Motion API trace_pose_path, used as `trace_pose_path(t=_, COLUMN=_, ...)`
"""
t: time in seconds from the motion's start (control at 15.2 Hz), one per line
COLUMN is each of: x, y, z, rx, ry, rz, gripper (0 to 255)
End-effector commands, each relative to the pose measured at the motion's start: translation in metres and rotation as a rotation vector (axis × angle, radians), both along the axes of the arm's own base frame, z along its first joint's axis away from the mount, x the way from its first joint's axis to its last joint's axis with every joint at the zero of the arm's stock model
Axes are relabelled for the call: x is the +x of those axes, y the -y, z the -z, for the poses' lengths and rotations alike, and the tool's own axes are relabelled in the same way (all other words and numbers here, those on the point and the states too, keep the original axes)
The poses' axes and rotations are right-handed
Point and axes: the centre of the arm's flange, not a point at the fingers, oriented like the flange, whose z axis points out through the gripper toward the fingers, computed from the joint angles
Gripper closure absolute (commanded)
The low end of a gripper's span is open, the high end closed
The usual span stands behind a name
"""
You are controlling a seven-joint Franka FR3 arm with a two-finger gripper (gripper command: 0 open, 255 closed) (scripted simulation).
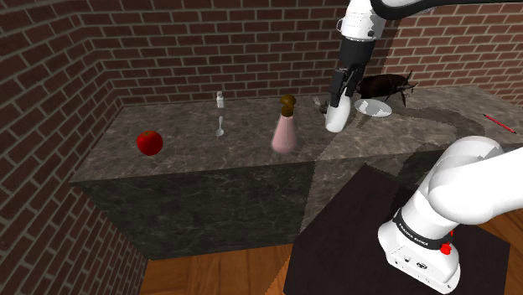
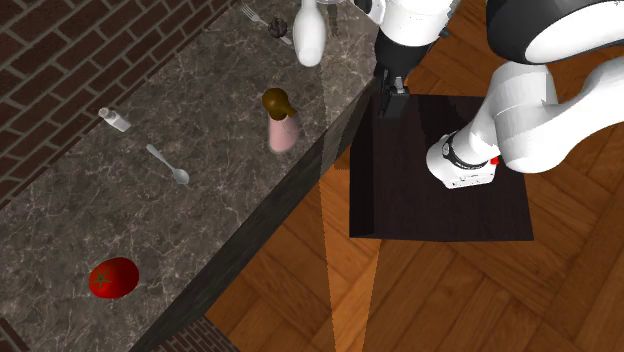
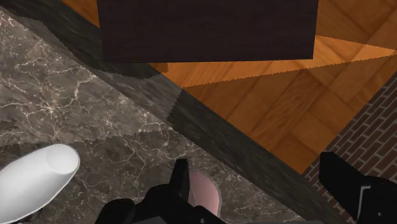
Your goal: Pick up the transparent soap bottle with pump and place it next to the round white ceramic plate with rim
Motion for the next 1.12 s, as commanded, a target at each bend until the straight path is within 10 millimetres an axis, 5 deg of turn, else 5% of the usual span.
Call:
trace_pose_path(t=0.0, x=0.0, y=0.0, z=0.0, rx=0.0, ry=0.0, rz=0.0, gripper=0)
trace_pose_path(t=1.06, x=0.211, y=0.035, z=0.051, rx=0.002, ry=-0.063, rz=0.049, gripper=0)
